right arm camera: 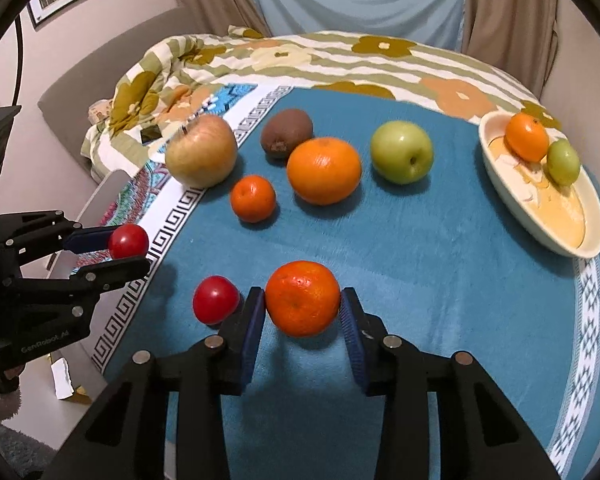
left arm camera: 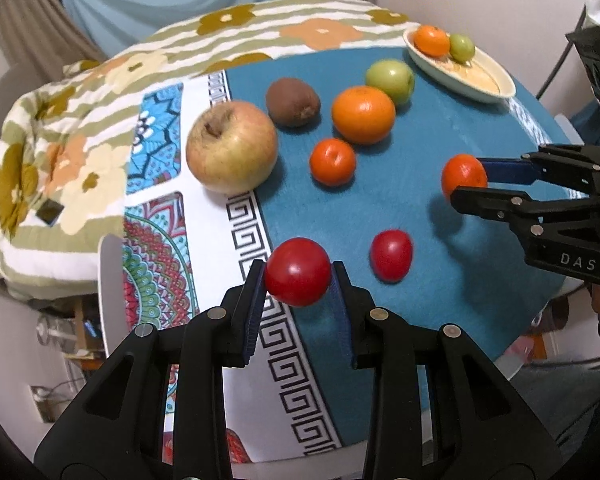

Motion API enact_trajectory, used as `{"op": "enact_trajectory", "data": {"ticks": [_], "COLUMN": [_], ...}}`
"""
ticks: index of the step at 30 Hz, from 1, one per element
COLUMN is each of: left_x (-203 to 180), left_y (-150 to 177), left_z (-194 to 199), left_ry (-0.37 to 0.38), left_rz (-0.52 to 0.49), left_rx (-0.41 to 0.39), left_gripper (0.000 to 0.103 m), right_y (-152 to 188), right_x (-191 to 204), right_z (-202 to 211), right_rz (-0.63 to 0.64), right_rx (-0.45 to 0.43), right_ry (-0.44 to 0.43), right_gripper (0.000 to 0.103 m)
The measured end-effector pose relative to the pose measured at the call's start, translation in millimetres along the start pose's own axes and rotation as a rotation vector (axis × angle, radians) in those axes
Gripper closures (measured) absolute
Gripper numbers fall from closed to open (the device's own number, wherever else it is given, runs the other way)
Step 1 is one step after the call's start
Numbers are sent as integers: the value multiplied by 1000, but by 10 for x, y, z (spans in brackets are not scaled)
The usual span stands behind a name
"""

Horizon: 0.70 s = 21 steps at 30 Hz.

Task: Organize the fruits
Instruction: 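Grasp a red tomato with the left tool while the right tool grasps a tangerine, then carry the tomato and tangerine into the cream bowl and release both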

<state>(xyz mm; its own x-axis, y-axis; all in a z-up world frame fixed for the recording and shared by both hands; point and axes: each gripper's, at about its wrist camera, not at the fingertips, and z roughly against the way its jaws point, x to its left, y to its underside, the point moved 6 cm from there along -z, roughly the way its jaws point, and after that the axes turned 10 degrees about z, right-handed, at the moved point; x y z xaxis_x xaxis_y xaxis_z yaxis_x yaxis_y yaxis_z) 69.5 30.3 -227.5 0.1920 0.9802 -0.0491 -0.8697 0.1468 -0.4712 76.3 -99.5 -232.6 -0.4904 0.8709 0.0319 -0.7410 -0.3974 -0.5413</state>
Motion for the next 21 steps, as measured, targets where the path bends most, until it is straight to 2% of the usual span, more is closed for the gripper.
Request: {"op": "enact_trajectory", "data": {"ticks": [9, 16, 21], "left_x": [-361, -876, -1309], "left_y": [-376, -769, -1054], "left_z": [279, 410, 368], "left_ry": [-3, 19, 37], "left_rz": [47, 67, 69], "left_rx": [-74, -136, -167], "left_gripper": [67, 67, 67], "right_y": [-84, -70, -47], "right_x": [-357, -892, -1340], "right_z": [409, 719, 863], "right_rz": [8, -7, -9], "right_rx": [-61, -96, -112], "right_ry": [-8, 4, 12], "right_gripper": [68, 68, 68]}}
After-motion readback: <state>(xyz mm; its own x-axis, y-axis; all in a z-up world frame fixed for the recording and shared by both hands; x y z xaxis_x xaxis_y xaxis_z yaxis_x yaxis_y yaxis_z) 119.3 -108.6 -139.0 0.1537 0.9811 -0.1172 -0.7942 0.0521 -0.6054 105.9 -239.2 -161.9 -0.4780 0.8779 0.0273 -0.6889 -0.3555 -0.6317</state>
